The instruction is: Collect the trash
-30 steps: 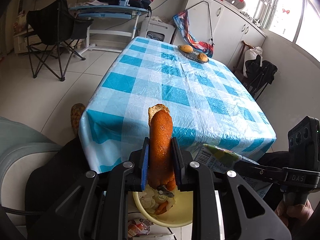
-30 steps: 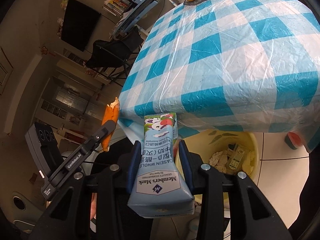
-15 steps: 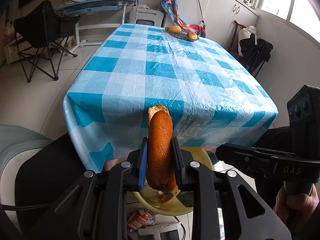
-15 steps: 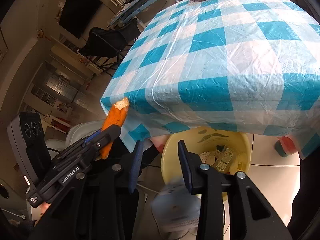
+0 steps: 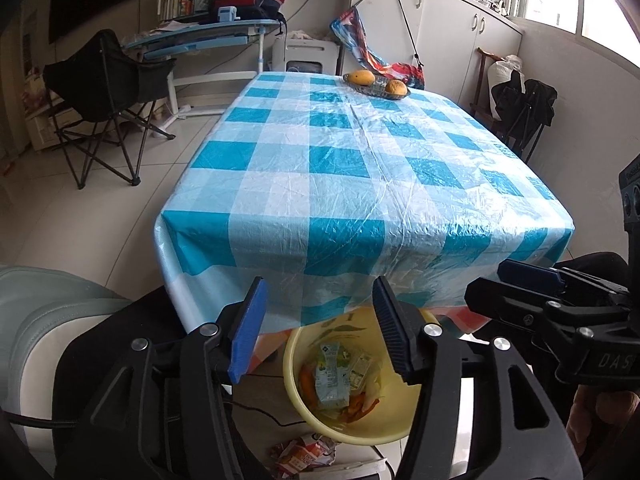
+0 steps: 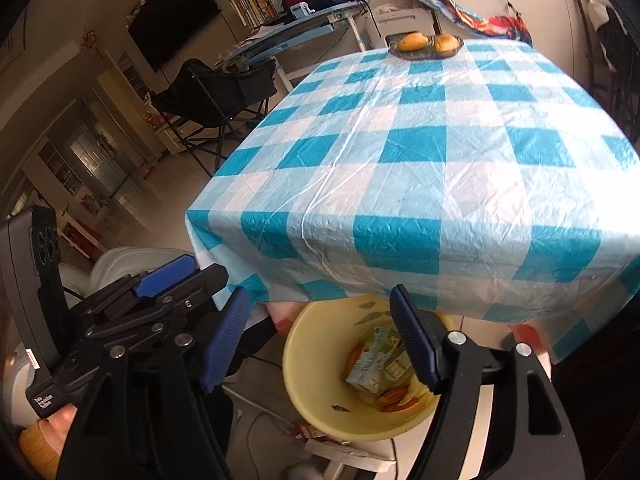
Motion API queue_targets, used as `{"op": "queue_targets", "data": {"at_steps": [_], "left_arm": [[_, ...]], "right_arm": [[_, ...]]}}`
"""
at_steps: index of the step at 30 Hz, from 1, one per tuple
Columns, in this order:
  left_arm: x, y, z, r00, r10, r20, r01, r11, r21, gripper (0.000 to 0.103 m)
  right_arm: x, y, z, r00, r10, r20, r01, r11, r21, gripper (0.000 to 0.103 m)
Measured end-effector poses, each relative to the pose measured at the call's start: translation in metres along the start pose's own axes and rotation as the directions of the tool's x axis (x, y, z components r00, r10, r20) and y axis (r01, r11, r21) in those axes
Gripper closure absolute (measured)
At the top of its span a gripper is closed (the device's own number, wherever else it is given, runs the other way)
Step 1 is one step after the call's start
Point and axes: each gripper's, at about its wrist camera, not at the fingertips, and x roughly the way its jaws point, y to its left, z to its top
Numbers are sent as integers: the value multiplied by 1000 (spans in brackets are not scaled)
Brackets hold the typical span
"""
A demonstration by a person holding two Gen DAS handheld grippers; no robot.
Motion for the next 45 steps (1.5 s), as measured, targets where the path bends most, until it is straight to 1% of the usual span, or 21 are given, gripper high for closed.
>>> {"op": "queue_targets", "data": {"at_steps": [1, 2, 4, 5, 7, 9, 10, 11, 15, 18, 19, 20, 22, 24, 28, 32, 39, 45], "left_arm": [[-3, 1, 1, 1000, 7, 16, -7, 1000, -2, 45], [-6, 1, 2, 999, 14, 35, -14, 1000, -4, 44], [-14, 2, 6, 996, 31, 80, -30, 999, -10, 38], [-19, 2, 8, 993, 42, 108, -41, 999, -12, 37], [-29, 3, 13, 984, 62, 164, -60, 998, -16, 30], [-41, 3, 17, 972, 79, 221, -77, 997, -17, 27], [-45, 3, 20, 966, 86, 245, -84, 996, -16, 25], [-50, 4, 22, 959, 92, 267, -92, 996, -13, 24], [-60, 7, 25, 937, 116, 329, -123, 992, 0, 19], [-60, 11, 24, 928, 139, 346, -155, 988, 17, 18], [-58, 12, 23, 927, 146, 347, -163, 987, 18, 18], [-58, 12, 22, 926, 151, 346, -166, 986, 16, 18], [-56, 14, 22, 928, 150, 342, -162, 987, 7, 18], [-54, 16, 21, 929, 151, 337, -161, 987, 2, 18], [-50, 18, 19, 931, 163, 328, -170, 985, -7, 18], [-49, 20, 19, 928, 173, 331, -177, 984, -18, 17], [-47, 20, 18, 925, 181, 333, -184, 983, -22, 16], [-47, 24, 18, 922, 191, 337, -188, 981, -42, 16]], "right_arm": [[-3, 3, 1, 999, -36, 22, 37, 999, -23, 25], [-6, 6, 1, 996, -71, 46, 73, 996, -43, 24], [-17, 10, 3, 982, -150, 115, 159, 985, -72, 20], [-25, 11, 4, 969, -192, 158, 206, 975, -79, 19], [-41, 13, 5, 930, -258, 260, 287, 955, -80, 10], [-55, 13, 5, 889, -303, 343, 347, 935, -73, 7], [-60, 12, 4, 871, -323, 370, 372, 926, -68, 7], [-63, 10, 4, 858, -338, 386, 391, 918, -63, 7], [-70, -1, 6, 835, -403, 374, 442, 897, -21, 7], [-84, -10, 6, 803, -446, 396, 472, 881, 34, 7], [-88, -13, 6, 794, -457, 401, 478, 877, 52, 7], [-90, -17, 7, 790, -466, 399, 481, 874, 68, 7], [-88, -22, 7, 792, -476, 383, 481, 872, 88, 7], [-83, -23, 5, 803, -475, 361, 476, 875, 90, 7], [-72, -13, 1, 812, -468, 348, 491, 871, 26, 7], [-68, -8, -2, 813, -467, 349, 502, 865, -12, 7], [-70, -16, 0, 812, -477, 336, 496, 868, 32, 7], [-68, -15, 0, 815, -476, 330, 499, 866, 17, 7]]}}
